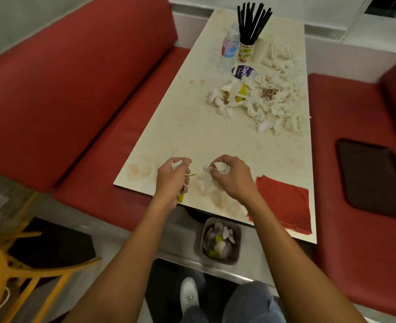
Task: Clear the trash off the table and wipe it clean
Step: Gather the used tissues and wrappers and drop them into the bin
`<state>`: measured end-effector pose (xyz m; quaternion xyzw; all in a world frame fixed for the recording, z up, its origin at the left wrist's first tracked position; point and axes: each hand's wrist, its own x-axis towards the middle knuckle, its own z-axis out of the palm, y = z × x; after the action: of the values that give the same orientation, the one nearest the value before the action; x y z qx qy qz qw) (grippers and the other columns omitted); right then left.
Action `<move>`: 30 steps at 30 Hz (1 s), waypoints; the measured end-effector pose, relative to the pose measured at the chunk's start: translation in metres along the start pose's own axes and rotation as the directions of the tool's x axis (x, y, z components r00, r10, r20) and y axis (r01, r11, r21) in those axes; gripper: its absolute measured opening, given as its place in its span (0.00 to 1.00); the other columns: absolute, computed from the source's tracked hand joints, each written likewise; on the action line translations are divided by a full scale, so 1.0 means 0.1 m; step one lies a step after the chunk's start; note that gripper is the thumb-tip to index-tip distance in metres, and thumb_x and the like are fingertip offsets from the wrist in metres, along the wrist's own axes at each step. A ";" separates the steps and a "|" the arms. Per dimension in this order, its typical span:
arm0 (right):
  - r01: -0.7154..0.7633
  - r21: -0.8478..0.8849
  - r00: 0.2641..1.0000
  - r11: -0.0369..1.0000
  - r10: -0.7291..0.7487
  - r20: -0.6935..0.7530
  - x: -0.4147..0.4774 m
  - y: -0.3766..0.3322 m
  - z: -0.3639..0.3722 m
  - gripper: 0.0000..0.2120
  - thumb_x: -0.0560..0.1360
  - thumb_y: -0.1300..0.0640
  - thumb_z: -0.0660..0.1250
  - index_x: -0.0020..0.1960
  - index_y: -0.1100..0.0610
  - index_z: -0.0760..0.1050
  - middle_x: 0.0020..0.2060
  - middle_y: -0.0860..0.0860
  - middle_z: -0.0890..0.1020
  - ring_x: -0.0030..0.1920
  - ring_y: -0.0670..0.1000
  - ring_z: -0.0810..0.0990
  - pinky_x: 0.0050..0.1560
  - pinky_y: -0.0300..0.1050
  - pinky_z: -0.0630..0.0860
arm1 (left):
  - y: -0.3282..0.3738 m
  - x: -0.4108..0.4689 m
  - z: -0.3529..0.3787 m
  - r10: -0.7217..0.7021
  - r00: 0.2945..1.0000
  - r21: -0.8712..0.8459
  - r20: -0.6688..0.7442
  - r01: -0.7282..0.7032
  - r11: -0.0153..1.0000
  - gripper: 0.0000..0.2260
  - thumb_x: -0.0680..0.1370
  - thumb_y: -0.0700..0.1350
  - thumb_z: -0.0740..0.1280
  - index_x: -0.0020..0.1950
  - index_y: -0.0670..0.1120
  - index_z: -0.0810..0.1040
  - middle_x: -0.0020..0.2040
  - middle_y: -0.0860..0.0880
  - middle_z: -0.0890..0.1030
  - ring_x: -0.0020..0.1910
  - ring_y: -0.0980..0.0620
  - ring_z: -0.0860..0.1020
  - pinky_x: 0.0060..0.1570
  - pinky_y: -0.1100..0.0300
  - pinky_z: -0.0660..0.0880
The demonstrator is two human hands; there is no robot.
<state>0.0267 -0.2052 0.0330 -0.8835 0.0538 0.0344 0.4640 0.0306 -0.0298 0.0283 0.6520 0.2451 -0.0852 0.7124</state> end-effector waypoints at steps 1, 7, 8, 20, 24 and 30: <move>0.010 0.002 1.000 1.000 -0.010 -0.012 -0.10 0.01 0.01 0.04 0.74 0.57 0.73 0.47 0.49 0.83 0.46 0.47 0.83 0.45 0.50 0.82 0.44 0.43 0.78 | -0.05 -0.06 -0.03 0.015 1.000 0.008 -0.014 -0.015 1.000 0.06 0.81 0.45 0.70 0.55 0.44 0.83 0.40 0.48 0.77 0.29 0.52 0.71 0.24 0.61 0.64; 0.054 -0.002 0.999 0.999 -0.054 0.007 -0.56 0.18 0.16 0.06 0.75 0.57 0.73 0.49 0.47 0.81 0.51 0.48 0.80 0.51 0.48 0.79 0.50 0.36 0.72 | -0.36 -0.42 -0.15 0.095 0.993 0.114 -0.063 -0.088 0.990 0.03 0.80 0.45 0.71 0.49 0.48 0.84 0.35 0.50 0.78 0.29 0.49 0.70 0.23 0.61 0.63; 0.057 0.008 0.998 0.998 -0.057 0.009 -0.63 0.23 0.17 0.06 0.75 0.58 0.73 0.50 0.49 0.81 0.51 0.48 0.81 0.51 0.47 0.78 0.48 0.31 0.70 | -0.43 -0.49 -0.16 0.113 0.992 0.135 -0.061 -0.104 0.985 0.04 0.80 0.45 0.71 0.48 0.48 0.84 0.34 0.50 0.78 0.29 0.49 0.71 0.23 0.61 0.63; 0.073 0.042 0.993 0.996 -0.077 0.089 -1.79 1.26 0.39 0.08 0.74 0.60 0.75 0.51 0.51 0.82 0.49 0.46 0.80 0.50 0.45 0.79 0.52 0.39 0.74 | -1.87 -1.30 -0.09 -0.037 0.995 0.208 -0.088 0.055 0.977 0.08 0.79 0.44 0.67 0.41 0.46 0.81 0.33 0.49 0.79 0.31 0.51 0.73 0.29 0.58 0.67; -0.035 -0.002 0.993 0.999 0.035 0.116 -1.85 1.82 0.48 0.09 0.75 0.59 0.76 0.55 0.53 0.82 0.51 0.46 0.80 0.52 0.47 0.78 0.51 0.31 0.70 | -2.33 -1.18 0.07 -0.156 0.978 0.213 -0.137 0.183 0.960 0.08 0.81 0.42 0.66 0.43 0.49 0.80 0.35 0.48 0.80 0.31 0.51 0.74 0.24 0.62 0.66; -0.199 -0.087 0.976 0.976 0.205 0.068 -1.51 2.61 0.63 0.13 0.76 0.64 0.74 0.61 0.61 0.82 0.58 0.57 0.83 0.56 0.56 0.81 0.56 0.36 0.71 | -2.90 -0.56 0.37 -0.255 0.961 0.267 -0.107 0.275 0.924 0.04 0.81 0.44 0.67 0.50 0.48 0.82 0.44 0.44 0.84 0.37 0.50 0.78 0.30 0.61 0.73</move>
<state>-0.1566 -0.2903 -0.1988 -0.8894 0.1240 0.1176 0.4241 -0.1372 -0.1162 -0.2025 0.7093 0.3415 -0.1914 0.5862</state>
